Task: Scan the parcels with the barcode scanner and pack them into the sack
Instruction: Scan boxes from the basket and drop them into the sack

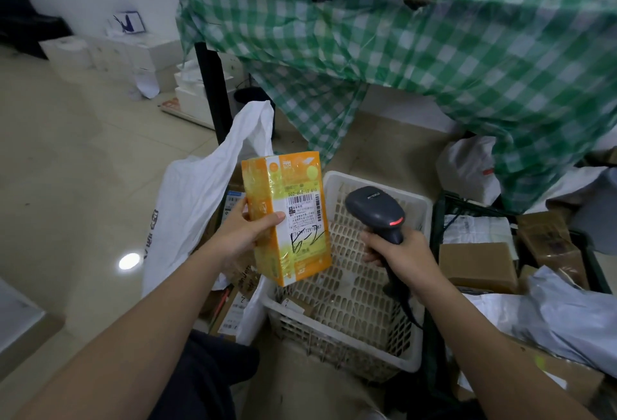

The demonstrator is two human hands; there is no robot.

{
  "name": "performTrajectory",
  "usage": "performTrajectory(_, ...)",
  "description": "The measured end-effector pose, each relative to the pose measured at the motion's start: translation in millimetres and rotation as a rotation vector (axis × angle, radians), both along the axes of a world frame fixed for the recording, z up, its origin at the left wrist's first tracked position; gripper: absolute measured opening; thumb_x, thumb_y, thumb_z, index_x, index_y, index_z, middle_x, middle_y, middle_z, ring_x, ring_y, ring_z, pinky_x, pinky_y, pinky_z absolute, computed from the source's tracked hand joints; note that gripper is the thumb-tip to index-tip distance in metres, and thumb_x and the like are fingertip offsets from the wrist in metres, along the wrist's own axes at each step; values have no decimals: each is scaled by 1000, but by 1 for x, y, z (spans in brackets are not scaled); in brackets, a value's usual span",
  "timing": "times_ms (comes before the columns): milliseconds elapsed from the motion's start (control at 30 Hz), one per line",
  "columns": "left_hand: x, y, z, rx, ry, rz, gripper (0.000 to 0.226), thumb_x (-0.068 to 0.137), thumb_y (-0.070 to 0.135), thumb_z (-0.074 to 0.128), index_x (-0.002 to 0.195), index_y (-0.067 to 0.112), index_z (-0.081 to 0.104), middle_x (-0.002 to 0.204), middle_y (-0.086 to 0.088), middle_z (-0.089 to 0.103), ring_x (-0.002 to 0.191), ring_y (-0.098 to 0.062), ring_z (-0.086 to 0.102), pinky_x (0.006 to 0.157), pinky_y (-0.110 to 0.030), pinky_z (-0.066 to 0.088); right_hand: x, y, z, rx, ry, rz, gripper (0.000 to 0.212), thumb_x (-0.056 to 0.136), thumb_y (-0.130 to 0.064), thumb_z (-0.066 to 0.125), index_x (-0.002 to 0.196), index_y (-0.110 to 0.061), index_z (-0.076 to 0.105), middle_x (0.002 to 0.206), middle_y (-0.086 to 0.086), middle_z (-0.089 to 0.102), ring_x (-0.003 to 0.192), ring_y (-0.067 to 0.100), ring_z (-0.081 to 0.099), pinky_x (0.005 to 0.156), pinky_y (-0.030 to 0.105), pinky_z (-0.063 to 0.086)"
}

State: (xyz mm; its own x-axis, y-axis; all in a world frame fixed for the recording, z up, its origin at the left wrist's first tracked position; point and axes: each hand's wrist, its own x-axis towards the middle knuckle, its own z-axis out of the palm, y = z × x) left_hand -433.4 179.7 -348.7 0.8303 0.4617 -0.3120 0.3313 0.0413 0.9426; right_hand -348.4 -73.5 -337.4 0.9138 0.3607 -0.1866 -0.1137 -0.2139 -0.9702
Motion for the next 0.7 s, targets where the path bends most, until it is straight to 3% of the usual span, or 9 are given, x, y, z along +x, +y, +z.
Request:
performTrajectory(67, -9, 7, 3, 45, -32, 67, 67, 75, 37, 77, 131, 28, 41, 111, 10, 58, 102, -16, 59, 95, -45, 50, 4, 13, 1, 43, 22, -72, 7, 86, -12, 71, 86, -7, 66, 69, 10, 67, 62, 17, 66, 62, 26, 52)
performTrajectory(233, -36, 32, 8, 186, -104, 249, 89, 69, 45, 81, 143, 27, 35, 130, 3, 56, 113, -18, 57, 99, -45, 47, 6, 57, -3, 60, 3, -136, 13, 85, -11, 72, 75, -9, 64, 65, 8, 65, 59, 12, 63, 61, 25, 51)
performTrajectory(300, -46, 43, 8, 219, -107, 310, 86, 74, 40, 79, 144, 26, 32, 127, 6, 53, 109, -15, 54, 95, -36, 45, 5, 79, -8, 40, -19, -128, 17, 84, -13, 74, 70, -9, 64, 64, 8, 64, 62, 17, 61, 67, 33, 49)
performTrajectory(400, -55, 57, 6, 252, -93, 351, 84, 76, 39, 78, 144, 26, 31, 119, 8, 51, 105, -14, 51, 94, -35, 42, 5, 110, -18, -8, -44, -104, 18, 83, -17, 74, 76, -3, 66, 70, 13, 64, 70, 26, 61, 69, 37, 47)
performTrajectory(500, -57, 72, 2, 303, -56, 372, 79, 77, 42, 77, 141, 26, 34, 111, 11, 51, 102, -15, 52, 94, -37, 42, 12, 141, -31, -40, -46, -127, 20, 82, -21, 75, 69, -15, 61, 70, 10, 64, 76, 31, 63, 71, 40, 49)
performTrajectory(700, -42, 102, -16, 297, -12, 332, 83, 76, 48, 75, 144, 28, 32, 111, 14, 49, 104, -13, 52, 97, -38, 44, 39, 196, -52, -62, -95, -175, 26, 75, -36, 81, 74, -21, 59, 69, -1, 60, 75, 24, 57, 70, 32, 42)
